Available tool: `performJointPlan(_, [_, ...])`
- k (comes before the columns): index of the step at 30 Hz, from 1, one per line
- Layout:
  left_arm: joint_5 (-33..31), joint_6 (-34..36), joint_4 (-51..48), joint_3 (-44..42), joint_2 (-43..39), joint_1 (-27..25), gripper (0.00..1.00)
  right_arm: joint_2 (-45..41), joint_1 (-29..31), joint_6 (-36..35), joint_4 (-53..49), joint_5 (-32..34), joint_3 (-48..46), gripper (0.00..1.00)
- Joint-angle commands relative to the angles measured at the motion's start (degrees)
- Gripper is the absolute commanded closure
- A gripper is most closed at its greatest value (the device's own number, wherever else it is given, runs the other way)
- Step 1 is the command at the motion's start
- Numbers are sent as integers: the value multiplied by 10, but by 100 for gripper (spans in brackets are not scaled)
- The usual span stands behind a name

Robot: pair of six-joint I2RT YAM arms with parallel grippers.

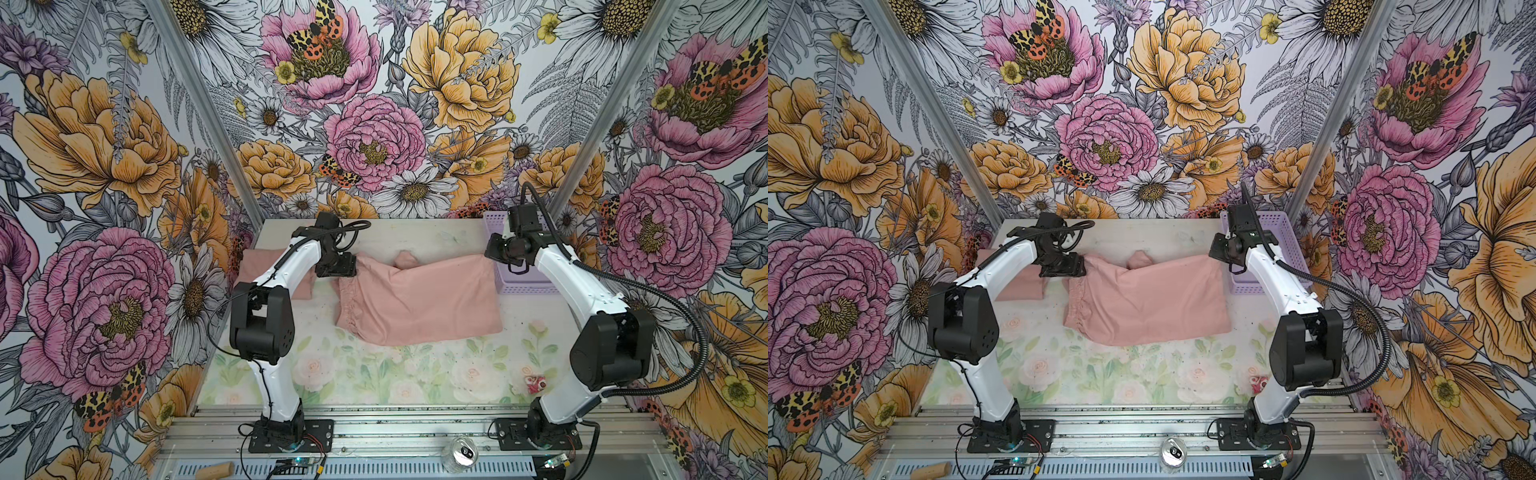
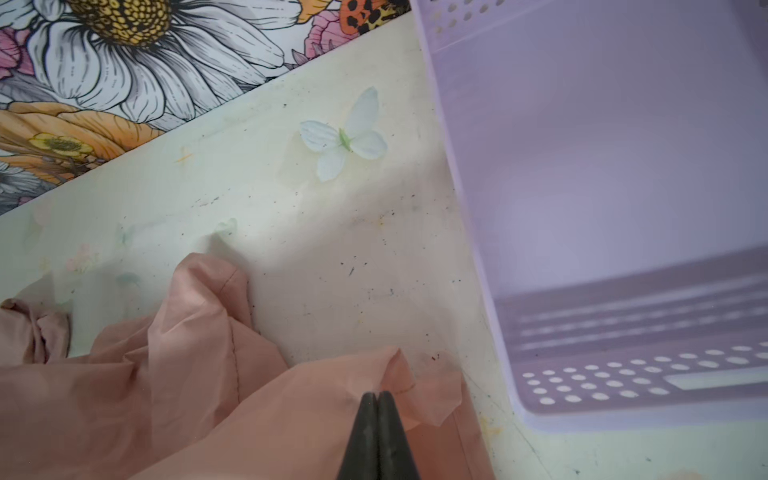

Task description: Fold and stack the mixed laundry pile

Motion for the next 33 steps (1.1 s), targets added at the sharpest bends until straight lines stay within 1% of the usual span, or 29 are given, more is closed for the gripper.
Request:
performJointPlan(1, [-33, -29, 36, -69, -104, 5, 11, 8, 1, 11, 26, -3, 28, 100])
performJointPlan(3, [-40, -46, 47, -123, -158, 4, 3, 13, 2, 9, 27, -5, 26, 100])
performJointPlan(6, [-33, -71, 51, -186, -215, -5, 1, 18, 1, 7, 30, -6, 28, 100])
performJointPlan(9, [-23, -104, 50, -242, -246, -16, 3, 26, -3, 6, 31, -6, 33, 100])
performJointPlan(13, [-5, -151, 54, -303, -263, -33, 10, 37, -10, 5, 31, -3, 42, 100])
performJointPlan(16, [-1, -177, 71, -339, -275, -56, 17, 46, -18, 4, 31, -4, 47, 100])
performJointPlan(21, [3, -188, 98, -374, -275, -76, 27, 56, -26, 2, 32, -7, 55, 100])
performJointPlan(26, [26, -167, 156, -397, -262, -83, 40, 63, -28, 3, 35, -11, 57, 100])
performJointPlan(30, [58, -156, 191, -408, -247, -86, 56, 67, -31, 2, 36, -9, 56, 100])
performJointPlan(31, [63, -156, 195, -411, -246, -89, 63, 69, -32, 2, 36, -9, 56, 100])
performJointPlan(33, [71, -158, 196, -415, -244, -91, 83, 75, -35, 2, 36, -10, 58, 100])
